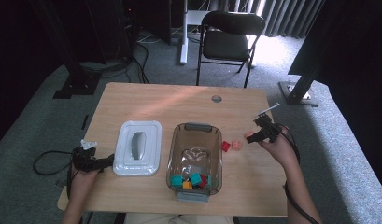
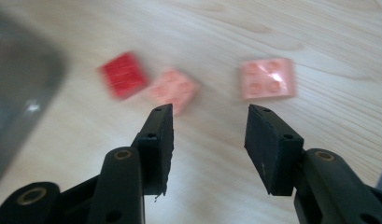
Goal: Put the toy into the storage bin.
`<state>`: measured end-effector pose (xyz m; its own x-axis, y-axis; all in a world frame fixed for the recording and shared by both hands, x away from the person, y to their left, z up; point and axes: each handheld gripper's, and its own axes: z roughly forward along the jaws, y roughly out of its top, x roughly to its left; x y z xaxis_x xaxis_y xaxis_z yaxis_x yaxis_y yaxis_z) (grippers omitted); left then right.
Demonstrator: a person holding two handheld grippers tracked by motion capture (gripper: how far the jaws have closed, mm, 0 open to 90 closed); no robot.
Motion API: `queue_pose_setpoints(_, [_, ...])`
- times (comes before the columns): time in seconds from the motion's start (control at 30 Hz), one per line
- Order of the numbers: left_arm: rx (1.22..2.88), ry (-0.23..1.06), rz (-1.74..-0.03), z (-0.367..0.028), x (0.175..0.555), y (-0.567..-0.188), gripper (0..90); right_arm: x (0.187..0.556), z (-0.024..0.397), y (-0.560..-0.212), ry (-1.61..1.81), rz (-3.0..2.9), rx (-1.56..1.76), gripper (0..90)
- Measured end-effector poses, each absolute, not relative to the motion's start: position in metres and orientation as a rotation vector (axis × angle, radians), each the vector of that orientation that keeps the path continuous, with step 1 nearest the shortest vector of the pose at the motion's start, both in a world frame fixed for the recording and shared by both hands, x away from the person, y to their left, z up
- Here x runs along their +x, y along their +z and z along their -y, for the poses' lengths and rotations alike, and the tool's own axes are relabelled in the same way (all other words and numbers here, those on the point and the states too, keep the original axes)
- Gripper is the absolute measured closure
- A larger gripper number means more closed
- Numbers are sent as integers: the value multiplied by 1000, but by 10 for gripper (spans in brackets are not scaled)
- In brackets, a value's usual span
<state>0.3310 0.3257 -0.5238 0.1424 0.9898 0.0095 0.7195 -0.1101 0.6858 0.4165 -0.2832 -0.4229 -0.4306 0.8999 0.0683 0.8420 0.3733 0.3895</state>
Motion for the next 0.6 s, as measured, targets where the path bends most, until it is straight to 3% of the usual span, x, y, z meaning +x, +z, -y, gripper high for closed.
queue_pose_setpoints(0.4, [1892,657,-1631,-326,331,-524,8,454,301,-462,531,-2317,1882,400])
queue_pose_setpoints(0.6, [1890,658,-1632,-326,331,-524,8,465,300,-472,515,-2300,1941,392])
